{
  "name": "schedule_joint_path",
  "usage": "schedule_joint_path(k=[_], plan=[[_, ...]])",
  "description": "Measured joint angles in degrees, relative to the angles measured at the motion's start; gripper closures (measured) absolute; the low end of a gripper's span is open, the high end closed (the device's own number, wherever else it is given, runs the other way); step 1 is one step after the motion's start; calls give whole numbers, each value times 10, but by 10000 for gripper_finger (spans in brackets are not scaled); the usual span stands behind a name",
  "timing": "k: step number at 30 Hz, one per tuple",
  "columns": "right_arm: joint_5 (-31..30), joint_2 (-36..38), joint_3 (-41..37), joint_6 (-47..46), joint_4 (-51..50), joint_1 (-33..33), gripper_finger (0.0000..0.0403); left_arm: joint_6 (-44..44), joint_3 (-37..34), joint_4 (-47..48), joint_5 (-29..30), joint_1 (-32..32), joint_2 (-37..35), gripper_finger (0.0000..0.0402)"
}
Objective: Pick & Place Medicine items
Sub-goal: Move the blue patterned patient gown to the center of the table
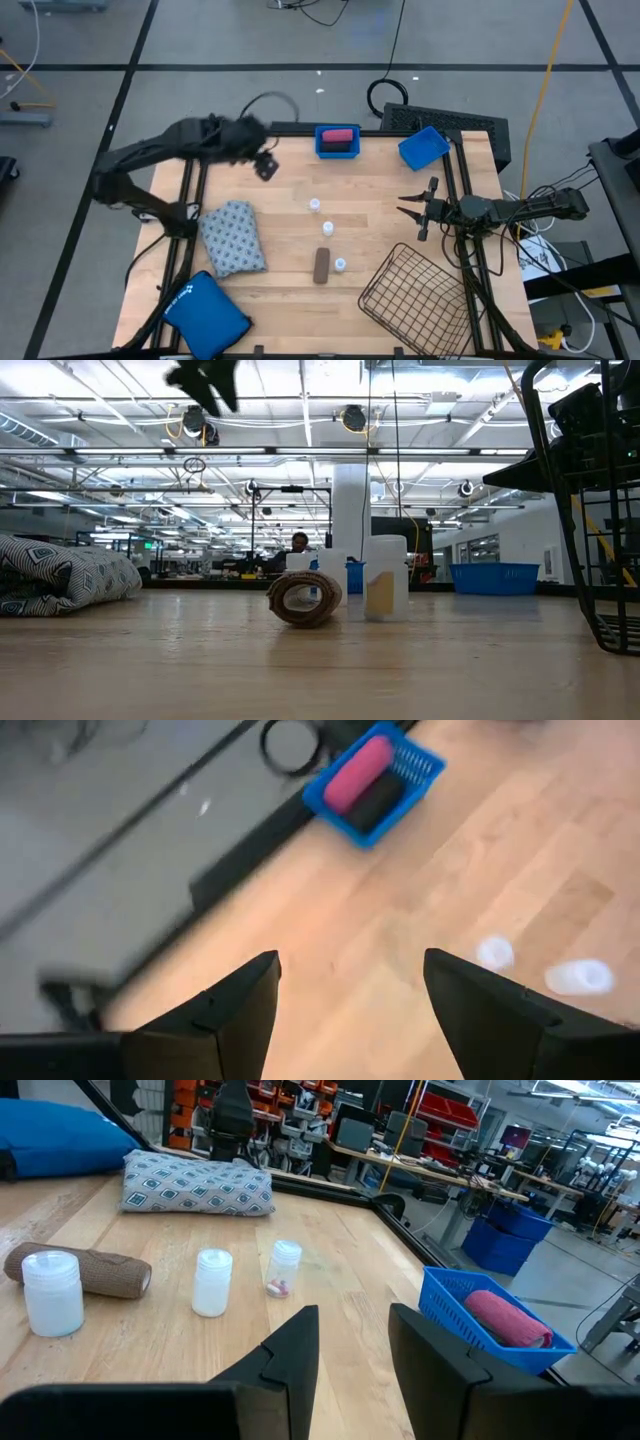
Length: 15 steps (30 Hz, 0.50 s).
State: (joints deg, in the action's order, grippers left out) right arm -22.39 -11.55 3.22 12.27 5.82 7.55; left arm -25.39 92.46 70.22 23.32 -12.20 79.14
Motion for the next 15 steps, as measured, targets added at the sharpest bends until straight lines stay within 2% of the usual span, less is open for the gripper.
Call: schedule_joint_path(k=[4, 6, 10, 12, 15], plan=[[0, 0, 0, 0, 0, 0, 287, -209, -52, 73, 37, 94, -39, 147], [0, 0, 0, 0, 0, 0, 287, -295, -94, 84, 36, 138, -53, 147], [0, 0, 0, 0, 0, 0, 287, -434, -191, 83, -27, 216, -65, 147], [0, 0, 0, 0, 0, 0, 287, -517, -238, 79, -39, 250, -64, 147], [0, 0, 0, 0, 0, 0, 287, -650, -295, 57, 4, 314, -68, 147]])
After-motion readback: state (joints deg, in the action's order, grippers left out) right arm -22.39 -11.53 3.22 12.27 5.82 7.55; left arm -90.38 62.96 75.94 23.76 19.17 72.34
